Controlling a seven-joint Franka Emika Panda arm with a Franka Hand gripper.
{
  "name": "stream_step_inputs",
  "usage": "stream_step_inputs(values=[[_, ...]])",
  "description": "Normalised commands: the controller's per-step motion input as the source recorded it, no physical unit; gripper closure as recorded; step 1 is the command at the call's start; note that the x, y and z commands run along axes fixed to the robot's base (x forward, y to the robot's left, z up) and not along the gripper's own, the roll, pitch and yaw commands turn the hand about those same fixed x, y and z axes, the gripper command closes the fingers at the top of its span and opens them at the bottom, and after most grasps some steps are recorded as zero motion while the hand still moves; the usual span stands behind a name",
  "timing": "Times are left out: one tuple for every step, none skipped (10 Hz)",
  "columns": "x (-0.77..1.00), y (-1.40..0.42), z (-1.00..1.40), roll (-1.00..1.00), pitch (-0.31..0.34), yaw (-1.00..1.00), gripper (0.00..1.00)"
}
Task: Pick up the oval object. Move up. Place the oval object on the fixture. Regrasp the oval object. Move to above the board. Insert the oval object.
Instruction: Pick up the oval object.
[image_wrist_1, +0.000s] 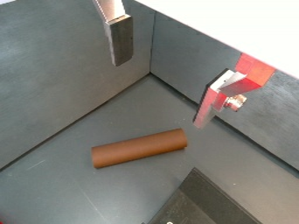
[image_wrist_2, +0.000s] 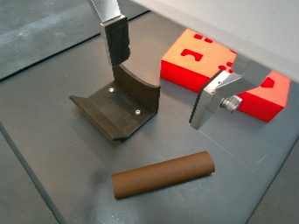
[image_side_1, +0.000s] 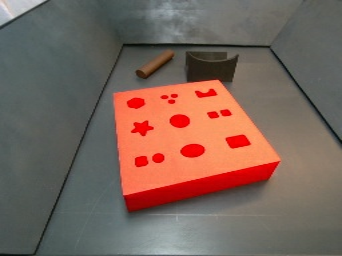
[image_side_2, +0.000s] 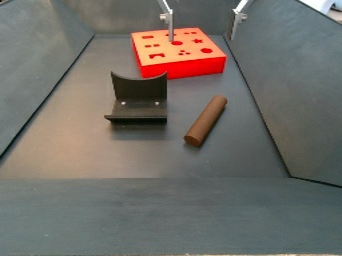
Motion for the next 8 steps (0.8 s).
stream_step_inputs(values=[[0.0,-0.06,-0.09,-0.01,0.0,0.0,0.0],[-0.17,0.0,-0.44,0.18,0.119,-0.51,0.0],[-0.09,0.02,-0.71,0.0,0.017,-1.0,0.0],[0.0,0.0,-0.77,0.0,0.0,-1.0,0.0],[0.0,0.0,-0.74,0.0,-0.01,-1.0,0.0],[0.0,0.0,-0.76,0.0,-0.043,-1.0,0.0],[-0.06,-0.02,-0.83,-0.02,-0.071,-0.98,0.0],[-0.18,0.0,-0.93,-0.08,-0.054,-0.66,0.0]])
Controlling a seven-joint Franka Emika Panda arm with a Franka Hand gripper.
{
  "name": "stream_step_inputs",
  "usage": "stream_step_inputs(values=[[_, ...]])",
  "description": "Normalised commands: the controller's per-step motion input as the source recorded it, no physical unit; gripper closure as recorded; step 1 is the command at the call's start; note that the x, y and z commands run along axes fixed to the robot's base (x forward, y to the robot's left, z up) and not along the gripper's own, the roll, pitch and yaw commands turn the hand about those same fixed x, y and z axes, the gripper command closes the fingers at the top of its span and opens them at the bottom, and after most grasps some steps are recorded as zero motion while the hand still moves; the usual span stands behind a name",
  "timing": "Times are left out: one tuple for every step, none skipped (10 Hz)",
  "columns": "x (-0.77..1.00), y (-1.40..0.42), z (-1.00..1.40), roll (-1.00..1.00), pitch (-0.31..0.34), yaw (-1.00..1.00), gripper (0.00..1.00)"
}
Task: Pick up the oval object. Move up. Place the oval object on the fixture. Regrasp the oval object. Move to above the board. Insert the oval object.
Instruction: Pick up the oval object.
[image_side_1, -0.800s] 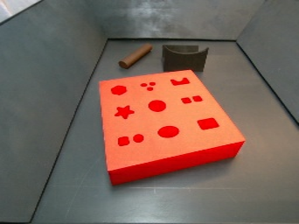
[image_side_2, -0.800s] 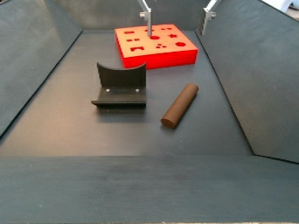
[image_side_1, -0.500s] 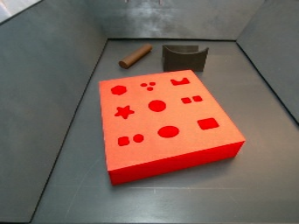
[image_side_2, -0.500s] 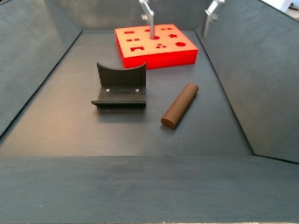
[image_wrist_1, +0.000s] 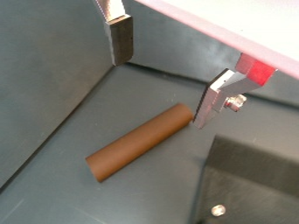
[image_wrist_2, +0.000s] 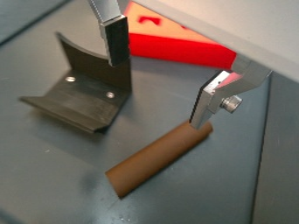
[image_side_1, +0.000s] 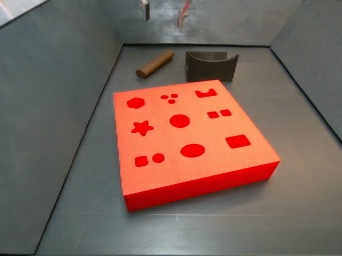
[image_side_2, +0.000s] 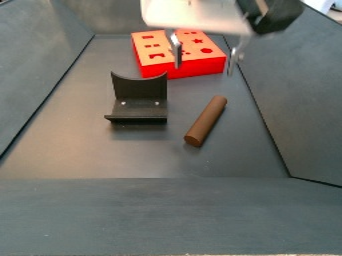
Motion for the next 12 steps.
stream_step_inputs(values=[[-0.15,0.0,-0.95,-0.07,-0.063,-0.52,0.0],[-0.1,0.17,-1.0,-0.07,-0.027,-0.21,0.0],[-0.2,0.25,-1.0,-0.08,-0.037,0.0,0.0],[-0.26,0.16,-1.0,-0.07,-0.043,0.0,0.0],[-0.15,0.0,-1.0,-0.04,-0.044,0.0,0.0],[-0.05,0.0,-0.91,-0.03,-0.026,-0.04,0.0],[-0.04,0.0,-0.88,0.0,-0.017,-0.07,0.0],[-0.01,0.0,-0.8,-0.02,-0.047,-0.1,0.0],[0.0,0.0,-0.75,-0.01,-0.036,-0.14,0.0],[0.0,0.0,-0.6,-0.01,-0.029,-0.23,0.0],[-0.01,0.0,-0.49,-0.03,-0.034,-0.36,0.0],[-0.03,0.0,-0.42,-0.05,-0.067,-0.46,0.0]])
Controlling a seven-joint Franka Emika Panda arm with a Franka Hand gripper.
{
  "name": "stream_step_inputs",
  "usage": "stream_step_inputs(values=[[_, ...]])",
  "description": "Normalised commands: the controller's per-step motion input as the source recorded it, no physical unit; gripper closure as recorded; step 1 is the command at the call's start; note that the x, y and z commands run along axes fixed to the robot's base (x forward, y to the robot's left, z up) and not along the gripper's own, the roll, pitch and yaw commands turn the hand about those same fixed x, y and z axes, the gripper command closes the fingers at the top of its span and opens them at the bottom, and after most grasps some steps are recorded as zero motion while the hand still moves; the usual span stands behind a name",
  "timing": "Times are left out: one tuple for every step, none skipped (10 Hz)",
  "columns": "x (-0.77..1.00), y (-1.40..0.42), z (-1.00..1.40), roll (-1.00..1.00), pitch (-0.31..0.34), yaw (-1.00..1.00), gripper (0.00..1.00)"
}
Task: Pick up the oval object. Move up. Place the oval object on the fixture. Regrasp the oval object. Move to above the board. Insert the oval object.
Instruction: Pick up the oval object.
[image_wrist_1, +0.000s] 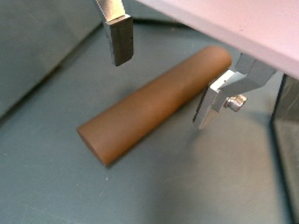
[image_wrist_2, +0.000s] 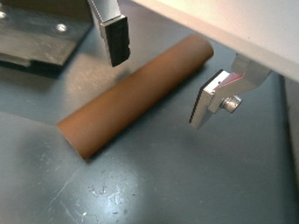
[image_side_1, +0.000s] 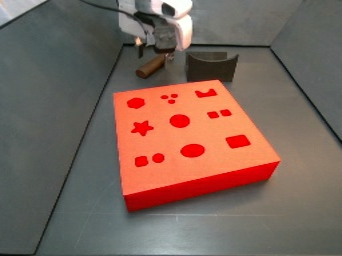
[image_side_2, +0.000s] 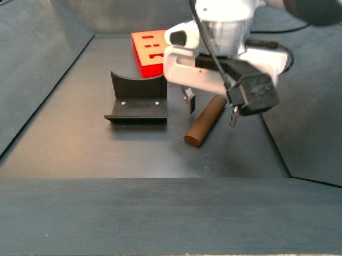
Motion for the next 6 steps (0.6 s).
stream_step_inputs(values=[[-0.13,0.0,-0.27,-0.1,-0.07,-0.32,0.0],[-0.22,0.0,-0.04,-0.13,-0.114,-0.11,0.0],[-0.21,0.0,0.0,-0.29,-0.277,-0.02,0.0],[-0.35,0.01,0.0,-0.37,-0.419,-0.07,0.0],[-0.35,0.0,-0.01,-0.35,-0.419,-0.07,0.0],[-0.04,0.0,0.0,-0.11,-0.161,-0.05,0.0]])
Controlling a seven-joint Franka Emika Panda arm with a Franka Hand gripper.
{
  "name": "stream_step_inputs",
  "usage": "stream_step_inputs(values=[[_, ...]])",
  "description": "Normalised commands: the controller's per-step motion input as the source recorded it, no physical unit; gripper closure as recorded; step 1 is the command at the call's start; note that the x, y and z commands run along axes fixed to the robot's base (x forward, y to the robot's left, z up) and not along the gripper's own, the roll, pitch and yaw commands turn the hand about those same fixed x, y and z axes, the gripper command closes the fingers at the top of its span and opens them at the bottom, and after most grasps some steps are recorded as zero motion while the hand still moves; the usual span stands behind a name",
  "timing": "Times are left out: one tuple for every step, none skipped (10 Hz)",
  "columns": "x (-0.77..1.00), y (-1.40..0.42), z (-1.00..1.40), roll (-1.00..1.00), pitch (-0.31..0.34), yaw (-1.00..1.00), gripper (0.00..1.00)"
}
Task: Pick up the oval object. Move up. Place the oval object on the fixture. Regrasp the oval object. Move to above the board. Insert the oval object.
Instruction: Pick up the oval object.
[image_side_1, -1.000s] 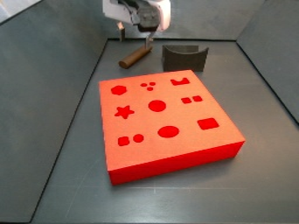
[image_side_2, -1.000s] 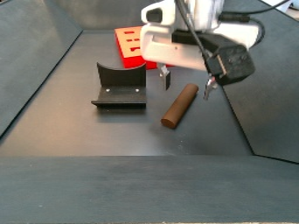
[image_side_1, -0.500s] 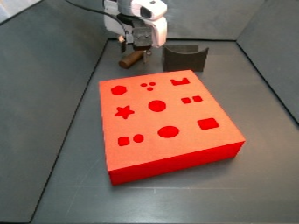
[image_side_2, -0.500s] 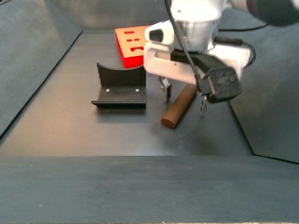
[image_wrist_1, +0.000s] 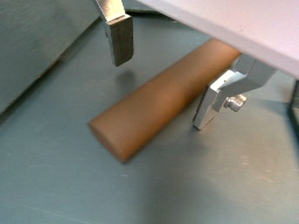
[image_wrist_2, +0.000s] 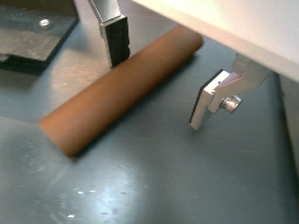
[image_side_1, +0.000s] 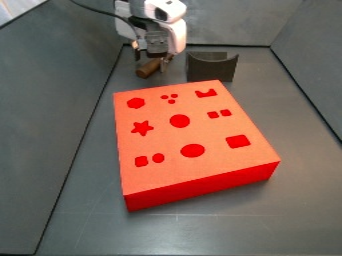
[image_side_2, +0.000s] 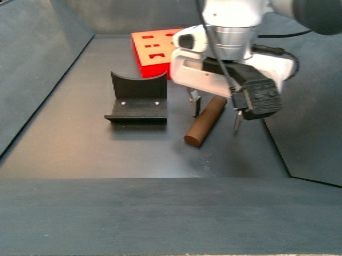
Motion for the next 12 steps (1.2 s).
stream_step_inputs(values=[[0.0,0.0,-0.11,-0.21,-0.184,-0.01,0.0],[0.0,0.05,0.0,-0.46,-0.43,-0.05,0.0],[0.0,0.12,-0.01,-0.42,-0.401,-0.04,0.0],[0.02,0.04,-0.11,-0.16,-0.131,-0.11,0.0],[0.0,0.01,-0.02,-0.09,-0.059,-0.07,0.0],[0.0,0.0,-0.21,-0.14,-0.103,-0.06,0.0],[0.0,0.0,-0.55,-0.25,-0.181,-0.09,0.0],[0.0,0.0,-0.37,-0.16,-0.076,-0.06,0.0],[-0.01,0.04,0.0,-0.06,-0.04,0.0,0.0],[-0.03,0.13,0.01,-0.3,-0.261,0.0,0.0],[0.0,0.05,0.0,-0.2,-0.171,0.0,0.0],[0.0,0.0,0.0,-0.06,-0.034,0.0,0.0]])
